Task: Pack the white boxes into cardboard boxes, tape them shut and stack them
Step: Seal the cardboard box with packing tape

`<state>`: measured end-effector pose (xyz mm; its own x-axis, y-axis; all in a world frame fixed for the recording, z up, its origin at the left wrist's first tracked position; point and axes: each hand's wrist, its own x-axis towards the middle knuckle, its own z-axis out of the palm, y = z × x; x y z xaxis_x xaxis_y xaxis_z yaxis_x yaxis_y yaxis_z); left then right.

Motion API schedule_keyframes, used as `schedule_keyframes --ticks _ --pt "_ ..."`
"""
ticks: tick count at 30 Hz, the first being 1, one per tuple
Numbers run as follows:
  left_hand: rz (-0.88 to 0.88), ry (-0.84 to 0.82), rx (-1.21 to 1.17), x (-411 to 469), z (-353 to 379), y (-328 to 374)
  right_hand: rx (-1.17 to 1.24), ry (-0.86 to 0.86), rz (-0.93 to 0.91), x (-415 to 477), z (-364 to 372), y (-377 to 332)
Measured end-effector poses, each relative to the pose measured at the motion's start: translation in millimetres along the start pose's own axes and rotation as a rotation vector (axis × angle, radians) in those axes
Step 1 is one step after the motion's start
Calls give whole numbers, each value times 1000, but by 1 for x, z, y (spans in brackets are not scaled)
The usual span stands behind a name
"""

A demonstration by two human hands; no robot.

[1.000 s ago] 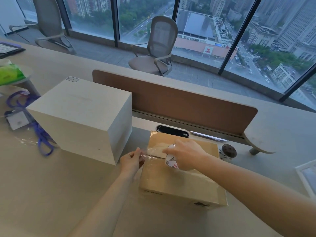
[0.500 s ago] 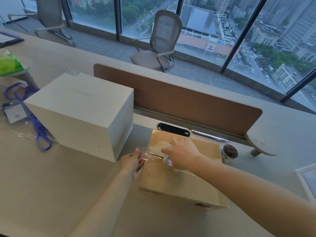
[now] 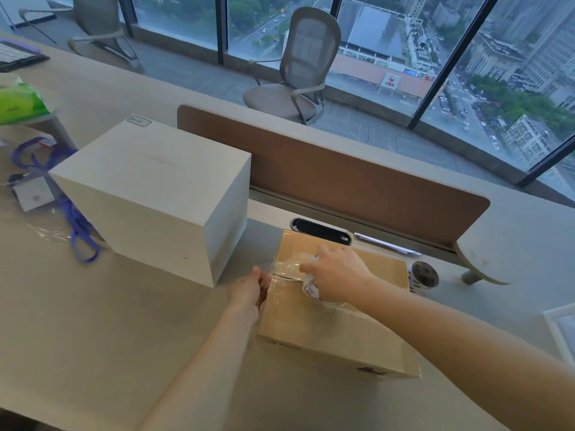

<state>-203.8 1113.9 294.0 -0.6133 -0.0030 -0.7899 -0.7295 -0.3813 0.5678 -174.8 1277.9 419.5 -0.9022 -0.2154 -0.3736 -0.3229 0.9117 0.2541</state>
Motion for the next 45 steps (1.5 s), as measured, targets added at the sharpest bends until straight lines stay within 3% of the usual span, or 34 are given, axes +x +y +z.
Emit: schedule_keyframes --ticks 4,8,12,16,21,24,26,28,30,35,45 --pt "41 47 30 -7 2 -7 23 4 4 -1 1 1" --pt "87 3 238 -11 0 -7 41 6 10 -2 1 0" --pt "-34 11 486 19 -17 -26 76 12 22 -4 1 0" --pt "-59 12 393 2 -28 -39 127 9 42 -6 3 0" --pt "328 186 385 -13 -17 -22 169 26 48 -7 5 1" --pt "504 -71 330 -28 -6 -7 196 39 53 -7 8 1" --pt "545 -280 536 -35 0 -3 206 43 55 -6 7 1" --pt "613 -367 801 -36 -1 -11 228 43 54 -6 7 2" --pt "661 -405 920 -36 -3 -18 240 45 50 -7 8 2" --pt "704 -315 1328 -35 1 -16 276 76 28 -6 10 4" --pt "687 -168 1572 -38 12 -19 455 147 29 -11 23 19"
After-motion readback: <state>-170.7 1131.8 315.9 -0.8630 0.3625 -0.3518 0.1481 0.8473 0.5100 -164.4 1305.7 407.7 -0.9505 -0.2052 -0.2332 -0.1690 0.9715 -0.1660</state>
